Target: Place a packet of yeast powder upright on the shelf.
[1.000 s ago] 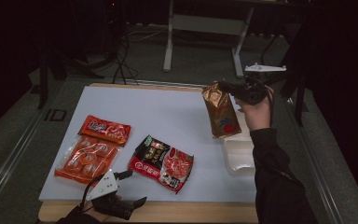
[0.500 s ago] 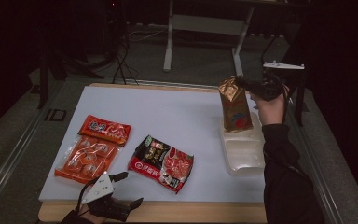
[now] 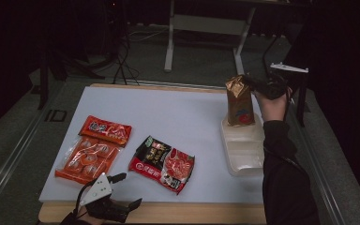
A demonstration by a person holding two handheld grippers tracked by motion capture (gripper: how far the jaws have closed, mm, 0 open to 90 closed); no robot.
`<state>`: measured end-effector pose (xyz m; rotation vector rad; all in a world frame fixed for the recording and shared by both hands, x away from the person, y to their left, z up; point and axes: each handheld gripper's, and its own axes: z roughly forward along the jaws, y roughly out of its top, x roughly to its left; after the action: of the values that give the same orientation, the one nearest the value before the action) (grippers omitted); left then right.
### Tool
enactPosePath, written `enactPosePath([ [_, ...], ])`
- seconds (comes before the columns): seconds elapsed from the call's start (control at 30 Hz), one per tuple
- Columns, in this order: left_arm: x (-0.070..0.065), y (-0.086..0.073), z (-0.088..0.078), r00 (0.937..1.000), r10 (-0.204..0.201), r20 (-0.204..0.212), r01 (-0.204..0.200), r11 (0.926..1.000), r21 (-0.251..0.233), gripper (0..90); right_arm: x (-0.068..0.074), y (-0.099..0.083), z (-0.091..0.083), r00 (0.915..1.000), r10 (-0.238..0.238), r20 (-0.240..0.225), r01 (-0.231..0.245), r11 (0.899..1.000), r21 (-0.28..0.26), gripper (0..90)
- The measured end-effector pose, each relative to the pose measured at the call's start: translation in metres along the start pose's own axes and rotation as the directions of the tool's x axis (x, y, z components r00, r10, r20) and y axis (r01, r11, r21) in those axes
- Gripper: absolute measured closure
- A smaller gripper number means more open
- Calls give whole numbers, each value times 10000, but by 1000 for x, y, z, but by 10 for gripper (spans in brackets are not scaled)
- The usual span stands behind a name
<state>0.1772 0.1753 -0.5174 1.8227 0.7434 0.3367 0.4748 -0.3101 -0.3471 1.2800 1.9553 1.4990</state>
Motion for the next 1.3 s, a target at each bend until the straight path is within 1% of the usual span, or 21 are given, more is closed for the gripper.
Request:
enactPosePath([
  [0.07,0,0,-1,10000,-8,-12,8,10000,-5,25,-4,-1,3,10000,75,-48,-75,9999,-88,891],
  [0.1,0,0,-1,10000,-17,-25,17,10000,-4,25,-5,-1,4,10000,54,6,-54,9999,-125,892],
  [0.17,0,-1,-2,10000,-21,-45,21,10000,0,25,-8,-2,7,9999,22,-102,-24,9998,-211,892],
  [0.23,-1,-1,-3,10000,-20,-63,20,10000,2,25,-11,-3,11,10000,62,60,-62,9999,-146,892],
  [0.33,-1,-2,-4,10000,-44,-79,44,10000,-1,25,-15,-6,15,9999,90,57,-89,9998,-174,891],
  [0.57,-2,-3,-7,9999,-78,-138,78,10000,8,25,-20,-11,23,9998,-17,194,21,9998,-220,890],
  [0.7,-2,-3,-7,9999,-70,-158,70,10000,18,25,-22,-14,25,9997,118,204,-114,9998,-175,890],
  [0.87,-2,-3,-7,9998,-74,-190,75,10000,22,25,-24,-21,26,9988,454,173,-454,9990,-11,889],
  [0.9,-2,-3,-7,9998,-62,-188,63,10000,28,25,-25,-22,25,9978,656,109,-656,9978,26,889],
  [0.97,-2,-3,-7,9998,-42,-173,43,10000,27,25,-25,-24,25,9970,766,106,-766,9970,47,889],
  [1.03,-2,-3,-7,9998,-35,-181,36,10000,42,25,-25,-26,25,9948,1018,11,-1018,9947,118,890],
  [1.1,-2,-3,-6,9998,-37,-192,38,10000,43,25,-24,-27,25,9949,1007,-16,-1007,9949,116,890],
  [1.2,-2,-3,-7,9998,-16,-196,17,10000,48,25,-19,-30,28,9954,941,-196,-934,9951,338,890],
  [1.27,-2,-3,-7,9998,-1,-199,2,10000,53,25,-19,-31,29,9955,929,-195,-921,9950,376,890],
  [1.3,-3,-3,-7,9998,-1,-201,2,10000,36,25,-18,-33,29,9942,1053,-240,-1043,9937,400,890],
])
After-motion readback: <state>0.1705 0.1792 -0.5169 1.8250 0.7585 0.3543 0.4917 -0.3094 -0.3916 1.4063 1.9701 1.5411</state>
